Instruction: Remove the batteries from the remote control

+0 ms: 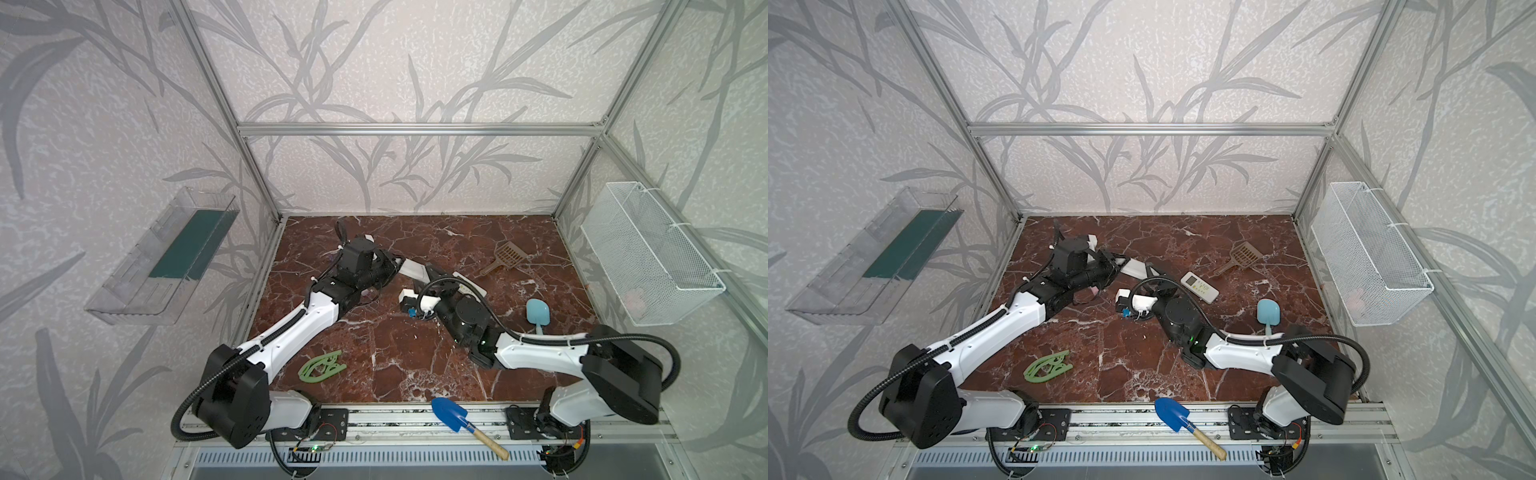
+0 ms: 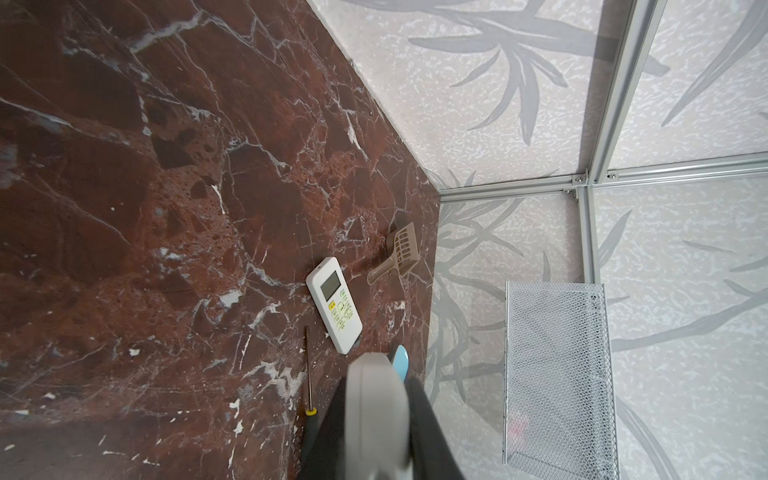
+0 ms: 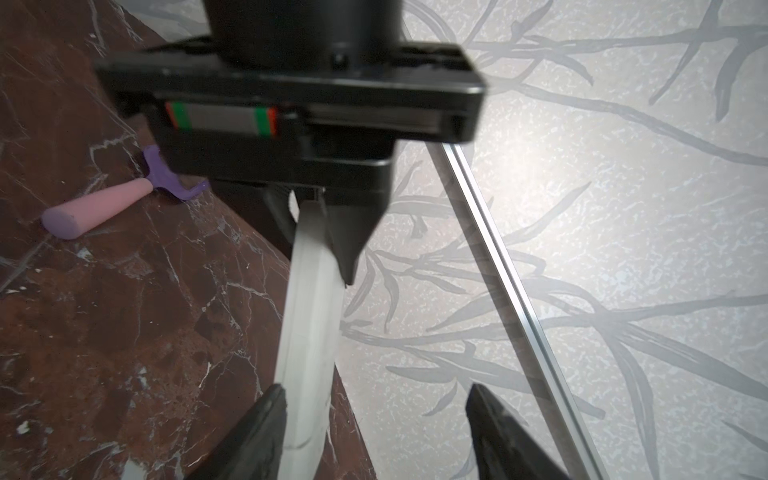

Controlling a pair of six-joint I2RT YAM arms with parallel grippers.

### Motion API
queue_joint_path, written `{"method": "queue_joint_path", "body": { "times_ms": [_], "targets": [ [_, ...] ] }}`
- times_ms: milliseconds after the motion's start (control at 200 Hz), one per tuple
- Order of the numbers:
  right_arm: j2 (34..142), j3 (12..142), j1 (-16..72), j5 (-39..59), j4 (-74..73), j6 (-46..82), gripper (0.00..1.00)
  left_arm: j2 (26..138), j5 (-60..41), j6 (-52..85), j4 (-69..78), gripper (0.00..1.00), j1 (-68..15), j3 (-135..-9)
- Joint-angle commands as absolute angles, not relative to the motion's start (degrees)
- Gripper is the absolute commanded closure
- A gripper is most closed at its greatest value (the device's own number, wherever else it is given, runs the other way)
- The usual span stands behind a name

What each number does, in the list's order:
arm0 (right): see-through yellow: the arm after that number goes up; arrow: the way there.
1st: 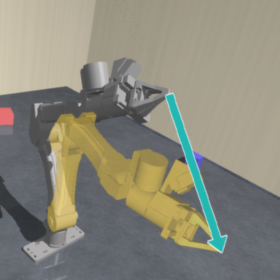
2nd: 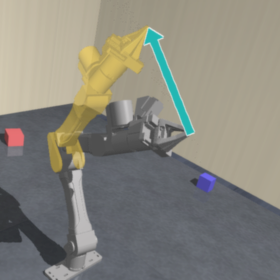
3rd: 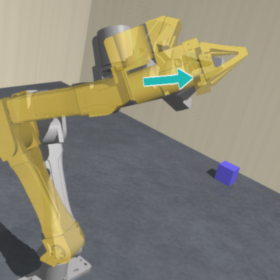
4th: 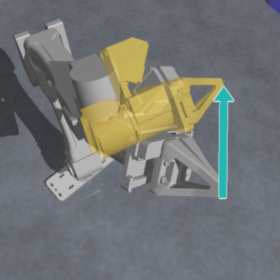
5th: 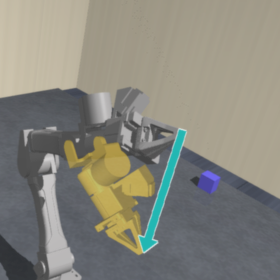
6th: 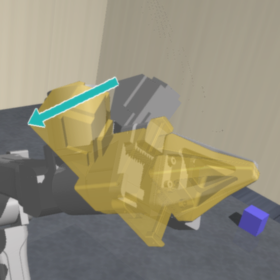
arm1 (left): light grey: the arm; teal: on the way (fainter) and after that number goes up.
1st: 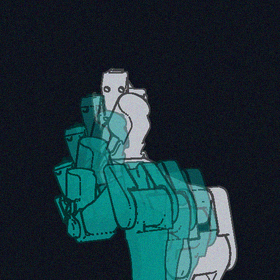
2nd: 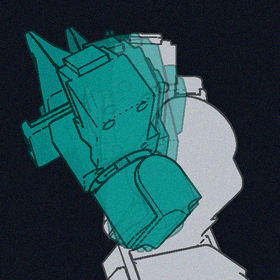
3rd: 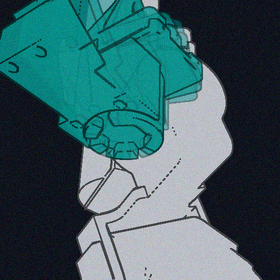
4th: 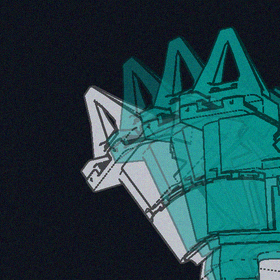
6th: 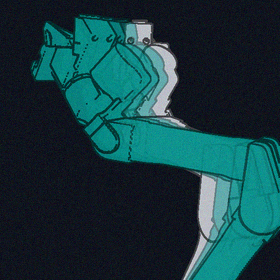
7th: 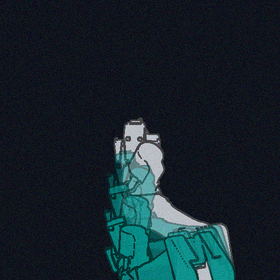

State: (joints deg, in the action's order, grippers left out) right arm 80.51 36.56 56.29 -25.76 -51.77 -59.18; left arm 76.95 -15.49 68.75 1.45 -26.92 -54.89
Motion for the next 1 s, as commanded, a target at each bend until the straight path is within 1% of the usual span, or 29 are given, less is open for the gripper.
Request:
{"method": "queue_joint_path", "body": {
  "times_ms": [0, 60, 130, 190, 260, 320, 400, 505, 550, 610, 800, 995],
  "targets": [
    [73.8, 38.5, 55.1, -22.0, -34.9, -45.9, 0.28, 76.6, -16.4, 66.6, 8.2, 1.0, -25.5, -53.0],
    [70.8, 40.7, 53.1, -18.9, -25.0, -39.2, 0.28, 76.3, -17.9, 65.2, 10.6, 1.0, -25.0, -52.3],
    [68.4, 45.3, 48.4, -11.7, -11.5, -28.5, 0.28, 76.2, -19.7, 63.1, 12.7, 1.0, -24.6, -51.6],
    [67.7, 48.4, 44.8, -6.0, -4.0, -21.1, 0.27, 76.1, -21.7, 61.6, 15.5, 1.0, -24.5, -50.7],
    [68.2, 52.0, 41.2, 0.4, 3.1, -14.2, 0.26, 76.0, -24.3, 60.5, 19.7, 1.0, -24.5, -49.2],
    [69.2, 54.5, 38.7, 3.9, 7.6, -9.1, 0.24, 76.1, -26.2, 59.7, 23.2, 1.0, -24.4, -48.1],
    [70.5, 57.1, 35.7, 8.0, 11.7, -2.1, 0.24, 76.4, -28.3, 59.6, 27.3, 1.0, -24.5, -46.8],
    [71.7, 58.3, 31.5, 14.9, 13.7, 7.3, 0.24, 76.4, -29.9, 59.9, 31.4, 1.0, -24.5, -45.1],
    [72.5, 58.3, 29.2, 19.8, 13.5, 12.0, 0.24, 76.2, -30.2, 59.9, 32.4, 1.0, -24.5, -44.4],
    [72.9, 57.7, 27.4, 23.0, 12.6, 16.6, 0.24, 75.9, -30.5, 59.9, 32.9, 1.0, -24.5, -44.0],
    [73.3, 54.1, 24.2, 29.9, 4.7, 30.7, 0.25, 74.4, -29.7, 59.7, 32.7, 1.0, -24.5, -42.8],
    [73.5, 49.3, 24.0, 32.3, -6.2, 42.4, 0.26, 73.9, -30.0, 60.1, 34.2, 1.0, -24.9, -42.4]
  ]
}}
